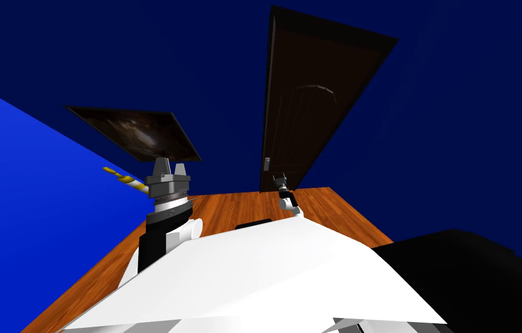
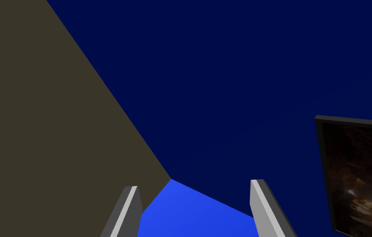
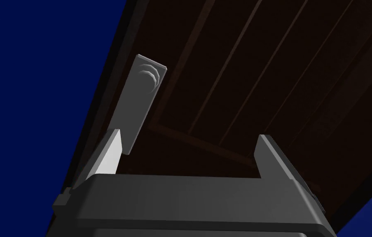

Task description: Pull the door open

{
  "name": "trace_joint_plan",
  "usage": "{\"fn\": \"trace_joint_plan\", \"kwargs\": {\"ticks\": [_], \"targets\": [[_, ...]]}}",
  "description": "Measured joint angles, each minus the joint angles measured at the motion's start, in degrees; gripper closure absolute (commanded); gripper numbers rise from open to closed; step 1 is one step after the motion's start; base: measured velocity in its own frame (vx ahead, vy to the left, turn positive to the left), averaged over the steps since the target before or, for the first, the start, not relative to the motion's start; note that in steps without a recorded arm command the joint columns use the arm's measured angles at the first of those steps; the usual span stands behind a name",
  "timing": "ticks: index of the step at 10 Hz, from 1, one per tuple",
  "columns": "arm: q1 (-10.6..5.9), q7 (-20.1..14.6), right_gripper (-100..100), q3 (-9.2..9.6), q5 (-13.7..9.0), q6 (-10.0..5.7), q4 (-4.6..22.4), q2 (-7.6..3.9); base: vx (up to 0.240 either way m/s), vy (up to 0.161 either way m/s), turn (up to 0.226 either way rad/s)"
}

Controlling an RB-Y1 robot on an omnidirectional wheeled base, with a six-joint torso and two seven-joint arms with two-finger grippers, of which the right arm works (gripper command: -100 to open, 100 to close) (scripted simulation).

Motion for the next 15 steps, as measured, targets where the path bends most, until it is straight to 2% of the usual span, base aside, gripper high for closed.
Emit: {"fn": "trace_joint_plan", "kwargs": {"ticks": [5, 8, 13, 14, 15], "targets": [[-2.48, -5.84, -100, 0.54, -5.61, 0.18, 4.72, -1.64, 0.118, 0.0, 0.065], [-4.0, -9.17, -100, 0.74, -9.23, 0.67, 7.37, -2.11, 0.137, 0.009, 0.056], [-6.3, -14.54, -100, 1.75, -13.89, 0.08, 12.26, -3.28, 0.128, -0.016, 0.049], [-6.36, -14.79, -100, 1.78, -13.99, 0.03, 12.37, -3.3, 0.149, 0.024, 0.223], [-6.28, -16.19, -100, 1.69, -14.11, -0.73, 13.58, -4.83, 0.195, 0.015, 0.211]]}}
